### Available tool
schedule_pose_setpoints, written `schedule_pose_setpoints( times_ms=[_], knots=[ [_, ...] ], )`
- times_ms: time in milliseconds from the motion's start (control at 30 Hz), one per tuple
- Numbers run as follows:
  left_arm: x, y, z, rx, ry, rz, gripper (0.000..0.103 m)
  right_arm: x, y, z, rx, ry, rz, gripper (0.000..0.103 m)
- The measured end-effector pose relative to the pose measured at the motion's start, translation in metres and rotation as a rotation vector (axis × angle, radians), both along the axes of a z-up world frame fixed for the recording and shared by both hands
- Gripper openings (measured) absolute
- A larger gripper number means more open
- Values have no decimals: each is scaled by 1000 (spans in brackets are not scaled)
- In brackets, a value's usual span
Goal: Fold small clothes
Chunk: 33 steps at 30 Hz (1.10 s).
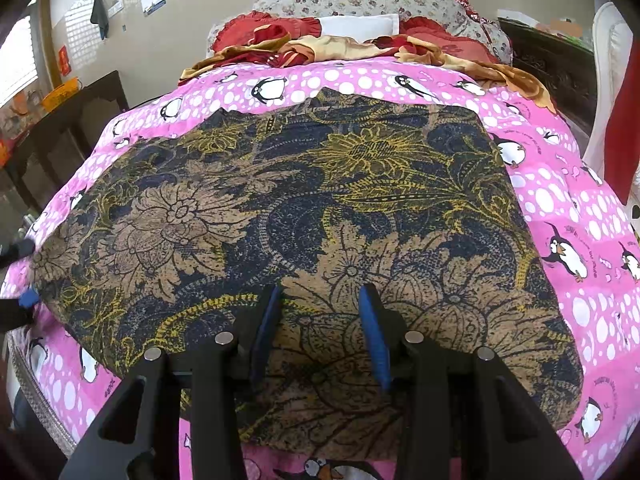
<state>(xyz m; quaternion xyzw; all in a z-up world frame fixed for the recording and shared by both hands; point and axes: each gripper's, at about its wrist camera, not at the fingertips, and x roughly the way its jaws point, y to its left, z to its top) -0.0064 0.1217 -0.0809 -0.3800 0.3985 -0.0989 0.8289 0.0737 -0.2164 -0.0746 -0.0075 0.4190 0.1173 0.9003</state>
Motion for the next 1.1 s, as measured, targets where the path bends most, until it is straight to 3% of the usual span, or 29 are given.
schedule_pose_setpoints(
  times_ms=[67,133,200,300,400,533,700,833,1033,1100],
  knots=[
    [-2,15,-2,-12,23,85,76,0,1,0,-2,-1,0,39],
    [0,18,-11,-40,56,82,76,0,0,0,-2,0,0,39],
    [0,9,-5,44,33,39,76,0,0,0,0,-1,0,40],
    [2,18,-9,23,48,113,74,0,-1,0,-2,-1,0,40],
    [2,11,-11,115,69,104,58,-1,-1,0,-2,2,2,41],
    [-3,5,-14,153,64,128,44,-1,3,0,10,8,30,53],
    [-3,4,-15,168,59,130,48,0,13,-2,-24,15,67,70],
    [-2,3,-16,151,28,119,57,0,14,-1,-24,22,74,72],
    [-6,14,-18,65,6,156,58,5,10,5,24,66,82,73],
    [-7,19,-19,48,13,173,53,7,12,15,18,94,80,70]
  ],
)
